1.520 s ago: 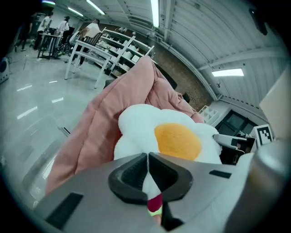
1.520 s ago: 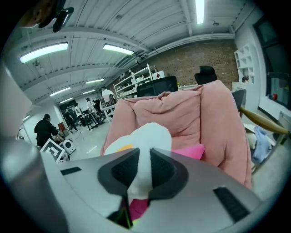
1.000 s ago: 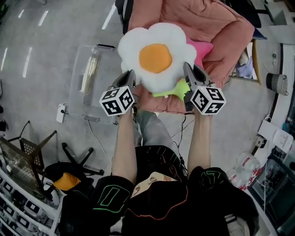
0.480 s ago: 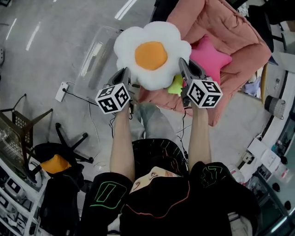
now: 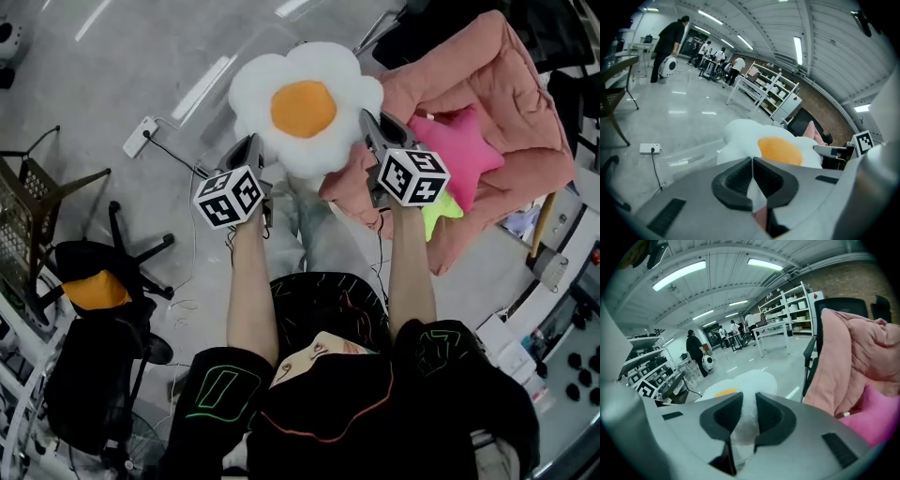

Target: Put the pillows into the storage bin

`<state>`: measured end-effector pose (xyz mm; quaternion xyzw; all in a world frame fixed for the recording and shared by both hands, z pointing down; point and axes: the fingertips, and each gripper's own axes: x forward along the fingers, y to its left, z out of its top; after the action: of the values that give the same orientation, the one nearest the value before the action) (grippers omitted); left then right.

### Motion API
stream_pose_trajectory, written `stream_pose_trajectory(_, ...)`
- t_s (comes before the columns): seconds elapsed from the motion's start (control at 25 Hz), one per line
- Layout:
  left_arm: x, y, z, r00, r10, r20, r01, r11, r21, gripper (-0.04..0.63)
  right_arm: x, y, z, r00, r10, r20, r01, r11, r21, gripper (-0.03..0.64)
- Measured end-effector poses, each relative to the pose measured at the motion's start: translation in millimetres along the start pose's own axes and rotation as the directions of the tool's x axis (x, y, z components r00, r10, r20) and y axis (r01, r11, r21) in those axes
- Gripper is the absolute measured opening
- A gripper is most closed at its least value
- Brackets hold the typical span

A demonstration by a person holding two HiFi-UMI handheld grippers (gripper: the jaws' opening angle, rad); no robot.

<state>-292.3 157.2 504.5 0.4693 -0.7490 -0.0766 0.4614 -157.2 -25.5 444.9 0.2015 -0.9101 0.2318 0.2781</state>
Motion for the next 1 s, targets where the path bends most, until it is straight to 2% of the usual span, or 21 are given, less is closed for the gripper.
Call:
stream_pose_trajectory(0.16,-24,40,7,0.997,0.064,0.035,-0.061,0.996,-0.066,0.003,30,40,-1,0.998,0.047,-0.048,-0.049,0.998,-0.045,0.089)
stream_pose_trajectory(0.24,-34,61,3,0.992,0.119,0.043,-0.115,0.99,-0.084,0.003,44,53,-11,0.995,0.056,-0.086,-0.062,0.996,-0.061,0.121)
stream_pose_trajectory(0.32,-45,88,-4,0.975,0.215,0.05,-0.211,0.974,-0.077,0.027,58,60,-25,0.992,0.038,-0.124,-0.047,0.997,-0.069,0.193)
stream_pose_trajectory(0.36,-50,101,-9,0.965,0.257,0.049,-0.253,0.964,-0.075,0.039,64,62,-32,0.99,0.024,-0.138,-0.035,0.996,-0.077,0.195)
stream_pose_trajectory(0.44,-55,115,-17,0.962,0.269,0.034,-0.265,0.959,-0.102,0.06,68,69,-42,0.987,0.01,-0.161,-0.026,0.995,-0.097,0.195)
stream_pose_trajectory(0.6,-46,104,-9,0.985,0.162,0.052,-0.153,0.978,-0.142,-0.006,72,74,-49,0.98,0.021,-0.2,-0.038,0.996,-0.086,0.187)
stream_pose_trajectory(0.68,-36,84,4,0.995,0.056,0.08,-0.046,0.99,-0.13,-0.006,72,66,-47,0.979,0.011,-0.202,-0.023,0.998,-0.056,0.141)
stream_pose_trajectory(0.76,-24,58,20,0.991,-0.064,0.113,0.075,0.992,-0.098,-0.006,69,53,-39,0.986,-0.006,-0.168,0.003,1.0,-0.018,0.036)
stream_pose_trajectory(0.8,-17,44,25,0.987,-0.107,0.118,0.117,0.99,-0.075,-0.005,65,45,-35,0.99,-0.009,-0.143,0.01,1.0,0.005,0.01)
stream_pose_trajectory(0.88,-4,15,27,0.981,-0.167,0.103,0.17,0.985,-0.028,-0.005,51,28,-29,0.995,-0.002,-0.101,0.008,0.999,0.052,0.003)
stream_pose_trajectory(1.0,16,-21,27,0.975,-0.215,0.062,0.213,0.977,0.034,-0.005,34,3,-23,0.999,-0.008,-0.053,0.013,0.996,0.092,0.003)
